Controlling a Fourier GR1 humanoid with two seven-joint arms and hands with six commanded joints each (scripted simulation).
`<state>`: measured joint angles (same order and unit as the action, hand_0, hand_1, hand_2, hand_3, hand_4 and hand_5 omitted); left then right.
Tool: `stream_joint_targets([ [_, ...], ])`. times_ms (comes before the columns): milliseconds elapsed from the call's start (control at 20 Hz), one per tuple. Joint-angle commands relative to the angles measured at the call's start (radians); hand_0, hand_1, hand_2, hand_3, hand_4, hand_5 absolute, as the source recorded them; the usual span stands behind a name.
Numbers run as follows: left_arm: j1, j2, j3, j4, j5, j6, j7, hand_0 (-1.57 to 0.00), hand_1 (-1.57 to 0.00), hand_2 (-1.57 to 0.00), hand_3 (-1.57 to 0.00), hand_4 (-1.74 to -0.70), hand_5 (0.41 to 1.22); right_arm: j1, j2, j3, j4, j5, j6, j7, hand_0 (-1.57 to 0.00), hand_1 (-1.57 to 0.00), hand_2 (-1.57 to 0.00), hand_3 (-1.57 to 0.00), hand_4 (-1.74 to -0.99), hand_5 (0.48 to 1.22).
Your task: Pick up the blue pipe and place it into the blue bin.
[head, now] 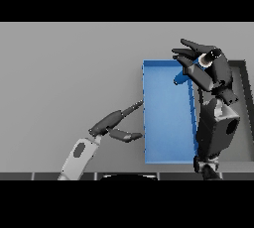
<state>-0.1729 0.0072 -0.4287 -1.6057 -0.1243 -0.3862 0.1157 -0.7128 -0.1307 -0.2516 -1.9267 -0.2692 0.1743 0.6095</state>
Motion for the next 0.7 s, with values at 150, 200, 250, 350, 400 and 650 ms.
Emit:
stream_joint_targets([
  [150,-0.016,0.001,0.01,0.022,-0.003,0.002,0.003,0.0,0.0,0.0,0.0,-0.94,0.467,0.106,-0.034,-0.017,0.043,0.045,-0.006,0.0,-1.57,-1.57,-1.57,-1.57,-1.499,1.221],
  [200,-0.016,0.008,0.013,0.024,-0.001,-0.004,-0.01,0.0,0.0,0.0,0.0,-0.94,0.465,0.15,-0.037,-0.025,0.051,0.054,-0.009,0.0,-1.57,-1.57,-1.57,-1.57,-1.499,1.221],
  [250,-0.009,0.005,0.007,0.019,-0.006,0.001,-0.017,0.0,0.0,0.0,0.0,-0.94,0.463,0.186,-0.029,-0.023,0.047,0.062,-0.005,0.0,-1.57,-1.57,-1.57,-1.57,-1.499,1.221],
  [350,-0.013,0.005,0.01,0.031,-0.01,0.005,-0.016,0.0,0.0,0.0,0.0,-0.94,0.46,0.275,-0.046,0.017,0.045,0.083,-0.041,0.0,-1.57,-1.57,-1.57,-1.57,-1.5,1.221],
  [400,-0.012,0.01,0.011,0.027,-0.016,0.009,-0.015,0.0,0.0,0.0,0.0,-0.93,0.46,0.301,-0.058,0.018,0.067,0.093,-0.054,0.0,-1.57,-1.57,-1.57,-1.57,-1.5,1.221],
  [650,-0.013,0.006,0.001,0.023,-0.036,0.023,-0.038,0.0,0.0,0.0,0.0,-0.93,0.465,0.476,-0.103,0.119,0.102,0.099,-0.203,0.0,-1.57,-1.57,-1.57,-1.57,-1.5,1.221],
])
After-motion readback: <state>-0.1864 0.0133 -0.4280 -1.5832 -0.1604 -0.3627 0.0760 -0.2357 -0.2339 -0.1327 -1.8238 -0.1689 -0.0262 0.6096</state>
